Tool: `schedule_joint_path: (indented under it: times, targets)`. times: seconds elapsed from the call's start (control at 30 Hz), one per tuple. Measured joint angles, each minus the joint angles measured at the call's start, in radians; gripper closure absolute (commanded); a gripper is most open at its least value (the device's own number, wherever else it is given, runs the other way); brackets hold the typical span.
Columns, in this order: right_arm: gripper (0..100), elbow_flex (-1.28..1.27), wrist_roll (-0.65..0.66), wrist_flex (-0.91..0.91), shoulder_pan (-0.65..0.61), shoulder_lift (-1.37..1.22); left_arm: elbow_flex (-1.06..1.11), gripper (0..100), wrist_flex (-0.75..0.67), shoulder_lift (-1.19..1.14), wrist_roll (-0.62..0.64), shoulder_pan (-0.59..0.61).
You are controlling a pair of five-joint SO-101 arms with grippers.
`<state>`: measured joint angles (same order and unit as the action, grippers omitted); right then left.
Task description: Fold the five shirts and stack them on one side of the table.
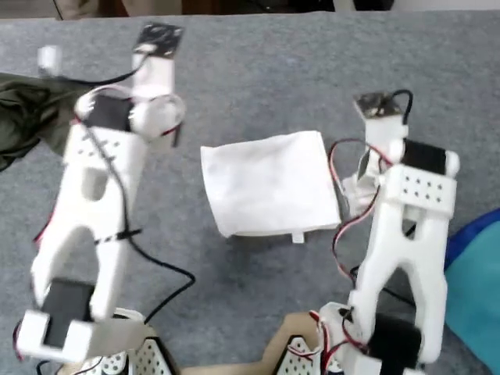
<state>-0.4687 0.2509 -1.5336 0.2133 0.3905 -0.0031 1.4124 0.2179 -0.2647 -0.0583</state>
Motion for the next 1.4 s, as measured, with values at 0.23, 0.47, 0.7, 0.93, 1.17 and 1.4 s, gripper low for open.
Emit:
schedule_joint_path:
  times: [0.23,0.47,0.7,0.93,1.17,1.4]
  targets:
    - [85.0,-0.227,-0.098,-0.009,0.0,0.051,0.269,98,0.0,0.196,-0.098,0.169]
    - [75.1,-0.23,-0.578,0.115,-0.129,0.026,0.304,98,0.091,0.247,-0.104,0.163]
    - [74.9,-0.249,-1.06,0.388,-0.334,-0.061,0.301,98,0.141,0.247,-0.104,0.153]
    - [74.9,-0.249,-1.269,0.52,-0.376,-0.149,0.301,98,0.181,0.25,-0.098,0.153]
    - [74.9,-0.249,-1.267,0.468,-0.273,-0.187,0.301,98,0.181,0.25,-0.097,0.153]
    - [74.9,-0.249,-1.263,0.463,-0.295,-0.196,0.301,98,0.181,0.25,-0.097,0.153]
